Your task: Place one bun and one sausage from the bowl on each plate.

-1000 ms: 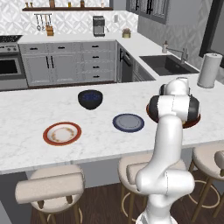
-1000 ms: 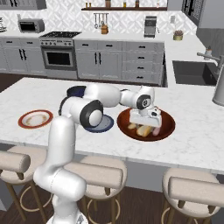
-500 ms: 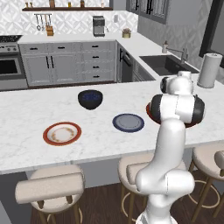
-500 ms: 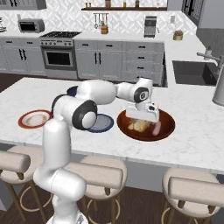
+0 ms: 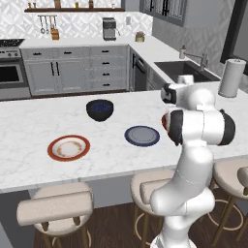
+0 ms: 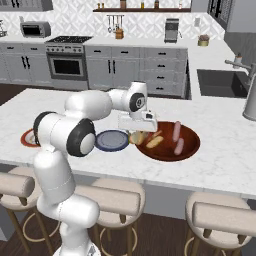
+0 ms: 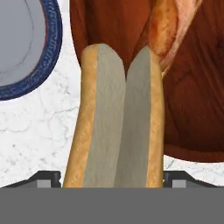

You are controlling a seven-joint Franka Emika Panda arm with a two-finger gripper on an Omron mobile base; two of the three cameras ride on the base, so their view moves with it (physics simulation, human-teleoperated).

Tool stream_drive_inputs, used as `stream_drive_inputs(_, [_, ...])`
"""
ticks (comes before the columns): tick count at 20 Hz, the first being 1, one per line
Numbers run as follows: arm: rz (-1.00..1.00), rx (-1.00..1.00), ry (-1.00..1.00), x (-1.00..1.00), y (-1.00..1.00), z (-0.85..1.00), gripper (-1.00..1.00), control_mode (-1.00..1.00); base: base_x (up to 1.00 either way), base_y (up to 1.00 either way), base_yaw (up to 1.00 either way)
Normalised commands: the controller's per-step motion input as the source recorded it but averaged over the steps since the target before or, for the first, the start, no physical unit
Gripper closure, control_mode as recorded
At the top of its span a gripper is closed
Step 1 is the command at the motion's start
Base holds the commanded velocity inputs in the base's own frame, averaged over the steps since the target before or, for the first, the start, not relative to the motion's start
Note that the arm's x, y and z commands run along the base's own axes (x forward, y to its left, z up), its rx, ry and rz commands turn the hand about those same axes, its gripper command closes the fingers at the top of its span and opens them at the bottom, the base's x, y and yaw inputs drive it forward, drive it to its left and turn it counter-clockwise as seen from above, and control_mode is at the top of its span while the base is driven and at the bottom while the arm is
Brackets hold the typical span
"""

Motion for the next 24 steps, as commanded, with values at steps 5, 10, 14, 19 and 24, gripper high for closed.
stream_drive_inputs(5, [0.24, 0.06, -0.01, 0.17, 0.77, 0.04, 1.0, -1.0, 0.0, 0.0, 0.0])
stream_drive_inputs(10, [0.08, 0.09, 0.0, 0.43, 0.56, 0.0, 1.0, -1.0, 0.0, 0.0, 0.0])
stream_drive_inputs(14, [0.0, 0.05, 0.0, 0.7, 0.27, -0.08, 1.0, -1.0, 0.0, 0.0, 0.0])
stream_drive_inputs(19, [0.0, 0.02, 0.0, 0.6, 0.09, -0.4, 1.0, -1.0, 0.0, 0.0, 0.0])
stream_drive_inputs(24, [0.0, 0.0, 0.0, 0.3, 0.13, -0.6, 1.0, -1.0, 0.0, 0.0, 0.0])
